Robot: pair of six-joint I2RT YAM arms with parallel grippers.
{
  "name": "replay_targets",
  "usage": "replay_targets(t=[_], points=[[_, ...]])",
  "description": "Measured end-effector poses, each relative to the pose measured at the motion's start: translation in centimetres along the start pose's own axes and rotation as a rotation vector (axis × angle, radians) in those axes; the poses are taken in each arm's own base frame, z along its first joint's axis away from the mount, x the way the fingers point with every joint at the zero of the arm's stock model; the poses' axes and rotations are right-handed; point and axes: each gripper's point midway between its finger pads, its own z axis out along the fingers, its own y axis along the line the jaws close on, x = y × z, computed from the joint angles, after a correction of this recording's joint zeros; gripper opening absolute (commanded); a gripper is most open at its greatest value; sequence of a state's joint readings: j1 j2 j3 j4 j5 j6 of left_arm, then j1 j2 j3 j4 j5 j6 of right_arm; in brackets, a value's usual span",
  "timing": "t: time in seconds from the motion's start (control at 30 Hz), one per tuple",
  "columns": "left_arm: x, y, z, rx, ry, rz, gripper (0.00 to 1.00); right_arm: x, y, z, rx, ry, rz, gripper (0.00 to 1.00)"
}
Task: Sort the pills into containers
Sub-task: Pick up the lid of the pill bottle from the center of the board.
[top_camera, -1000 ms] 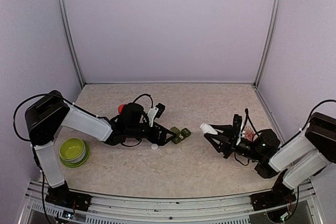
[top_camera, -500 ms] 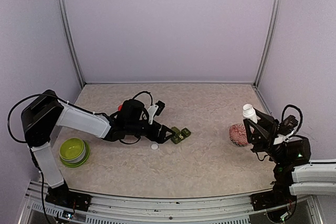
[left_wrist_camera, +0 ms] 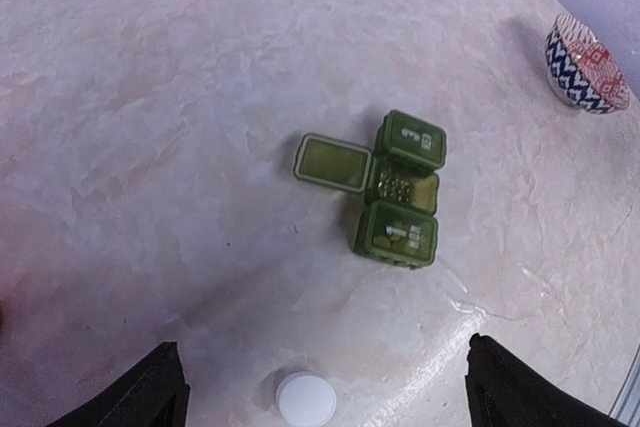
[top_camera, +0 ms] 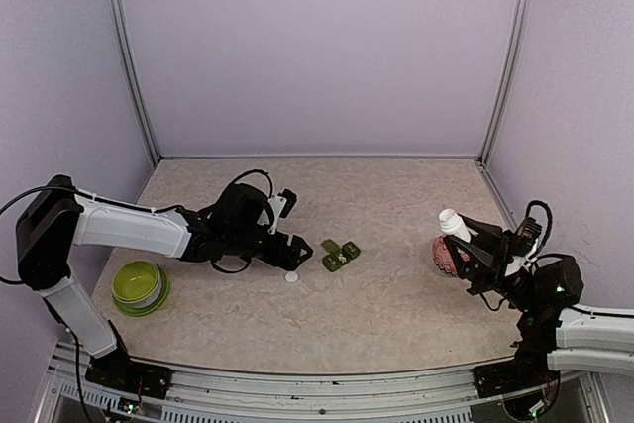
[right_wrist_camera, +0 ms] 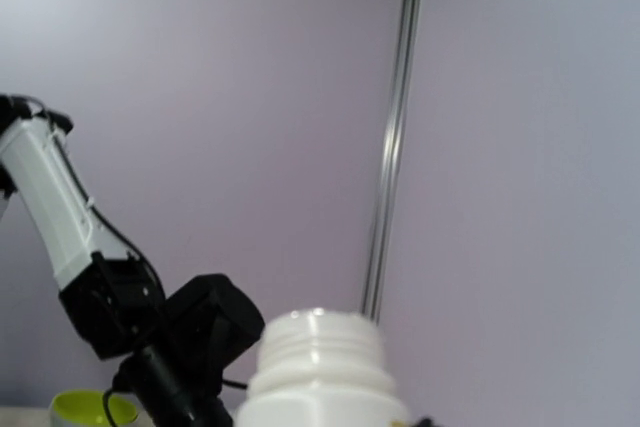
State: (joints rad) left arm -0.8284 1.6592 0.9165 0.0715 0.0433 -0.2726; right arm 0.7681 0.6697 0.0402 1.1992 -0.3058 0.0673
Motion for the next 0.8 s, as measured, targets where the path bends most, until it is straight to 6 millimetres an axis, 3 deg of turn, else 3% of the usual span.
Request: replay_targets(t=[0.23, 0.47, 0.8], points=[[3.1, -0.1, 0.8, -0.048, 0.094, 0.014, 0.83, 1.5, 0.6, 0.0, -0.036, 0.057, 0.029, 0.0], [6.1, 0.2, 2.1, -0.079, 0.186, 0.027, 0.79, 1.4, 0.7, 0.0, -0.039, 0.057, 0.031, 0.0], [7.1, 0.5, 2.9, -0.095, 0.217, 0.029, 0.66, 2.0, 0.8, 0.0, -0.047, 0.076, 0.038, 0.0]])
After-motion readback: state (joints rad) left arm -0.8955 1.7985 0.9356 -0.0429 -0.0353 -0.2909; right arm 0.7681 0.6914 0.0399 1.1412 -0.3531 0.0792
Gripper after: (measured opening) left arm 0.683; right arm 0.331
